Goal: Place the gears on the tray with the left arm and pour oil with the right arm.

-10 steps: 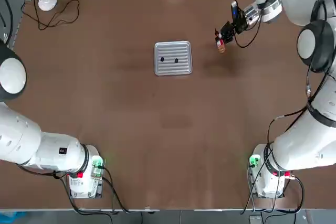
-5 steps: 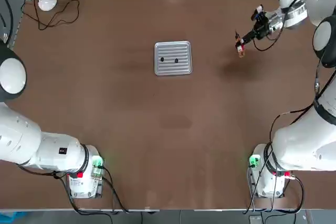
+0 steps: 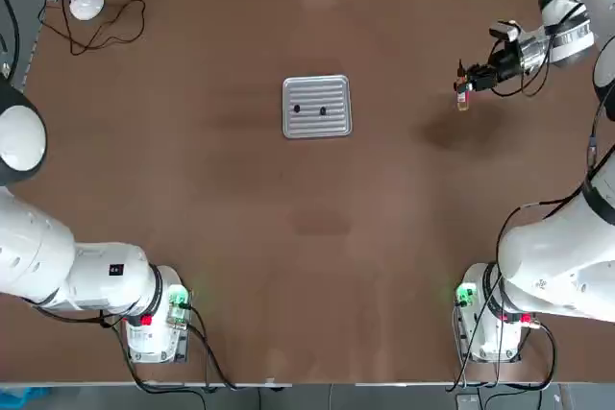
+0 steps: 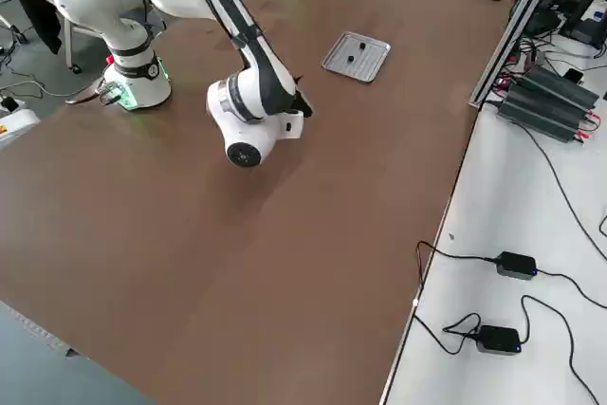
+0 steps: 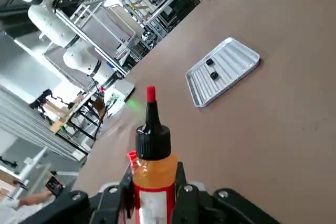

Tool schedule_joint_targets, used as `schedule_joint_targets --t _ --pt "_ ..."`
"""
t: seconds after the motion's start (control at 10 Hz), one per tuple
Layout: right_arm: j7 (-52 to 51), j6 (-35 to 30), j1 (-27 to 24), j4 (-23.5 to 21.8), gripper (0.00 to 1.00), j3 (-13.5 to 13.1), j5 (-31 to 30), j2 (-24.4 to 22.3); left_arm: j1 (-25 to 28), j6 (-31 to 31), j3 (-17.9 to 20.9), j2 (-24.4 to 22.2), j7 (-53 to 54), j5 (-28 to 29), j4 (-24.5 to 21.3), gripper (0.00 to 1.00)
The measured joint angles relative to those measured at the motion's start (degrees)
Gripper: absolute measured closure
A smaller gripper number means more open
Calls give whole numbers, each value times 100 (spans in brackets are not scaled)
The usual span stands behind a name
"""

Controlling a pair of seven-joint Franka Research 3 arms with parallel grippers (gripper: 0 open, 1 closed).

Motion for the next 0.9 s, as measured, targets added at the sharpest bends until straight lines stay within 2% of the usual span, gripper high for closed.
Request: schedule_joint_targets --t 0.3,0.9 --pt "-1361 35 -326 -110 69 -1 -40 136 0 0 -23 -1 0 0 0 0" --pt "-3909 226 -758 -122 69 4 -38 1139 0 -56 -29 -5 2 0 0 0"
